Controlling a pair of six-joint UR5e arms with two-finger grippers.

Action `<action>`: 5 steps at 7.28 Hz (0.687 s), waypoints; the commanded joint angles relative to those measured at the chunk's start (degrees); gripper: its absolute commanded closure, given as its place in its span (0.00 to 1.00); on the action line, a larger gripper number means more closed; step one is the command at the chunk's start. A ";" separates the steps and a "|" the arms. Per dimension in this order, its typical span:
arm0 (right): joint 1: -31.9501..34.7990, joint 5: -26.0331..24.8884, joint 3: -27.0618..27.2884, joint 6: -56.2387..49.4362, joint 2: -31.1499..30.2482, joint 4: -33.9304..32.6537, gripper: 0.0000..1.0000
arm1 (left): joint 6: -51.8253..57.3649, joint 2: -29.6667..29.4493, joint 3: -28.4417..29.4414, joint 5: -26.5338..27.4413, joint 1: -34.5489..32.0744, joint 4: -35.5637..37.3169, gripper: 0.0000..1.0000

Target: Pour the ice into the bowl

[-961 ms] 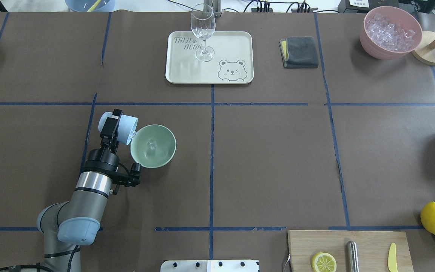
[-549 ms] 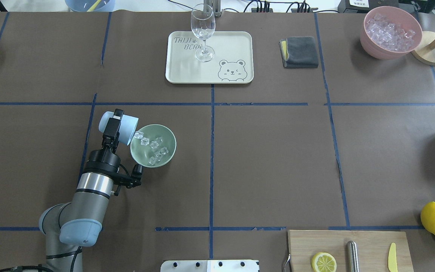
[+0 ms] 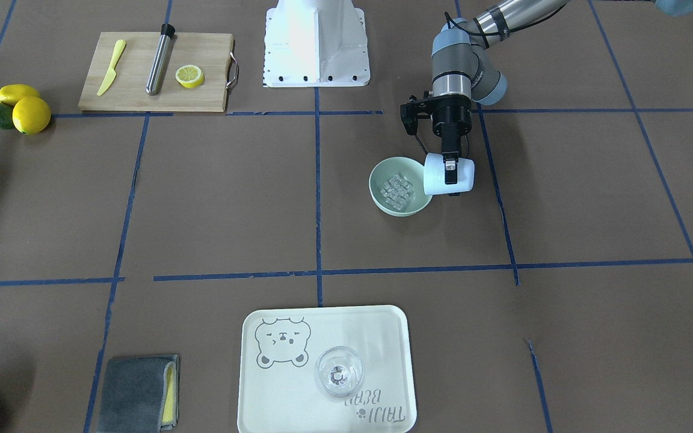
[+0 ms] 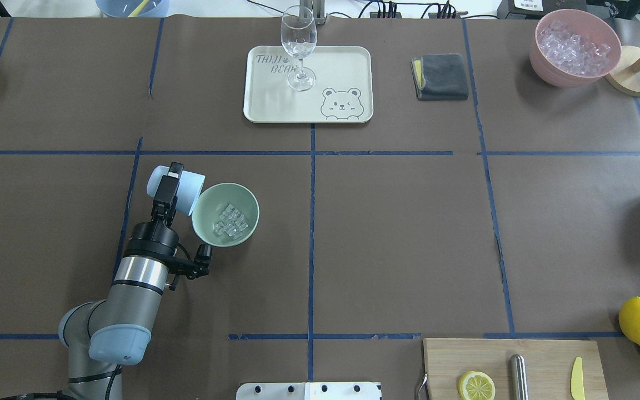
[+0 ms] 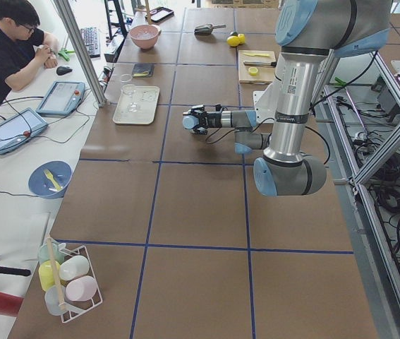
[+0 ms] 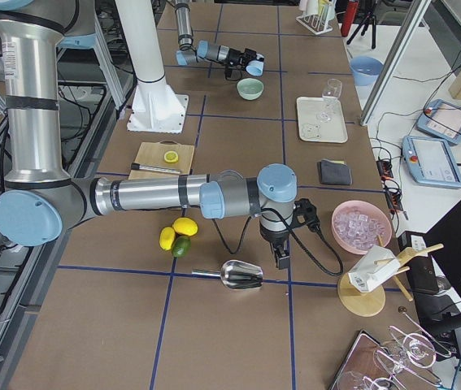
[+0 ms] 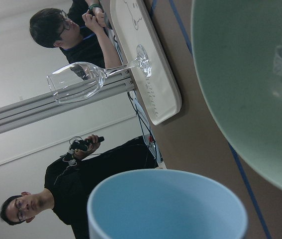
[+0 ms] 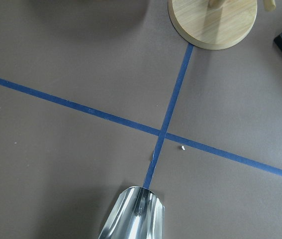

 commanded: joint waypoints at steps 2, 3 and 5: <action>0.00 0.00 0.00 0.00 0.00 0.00 0.00 | 0.18 0.95 -1.04 -0.32 0.01 -6.36 1.00; 0.09 0.00 0.00 0.00 0.00 0.00 0.00 | 0.09 0.96 -1.13 -0.23 0.01 -13.73 1.00; 0.09 0.09 0.09 0.09 0.00 0.00 0.00 | -1.04 1.05 -1.48 -0.76 1.50 -26.40 1.00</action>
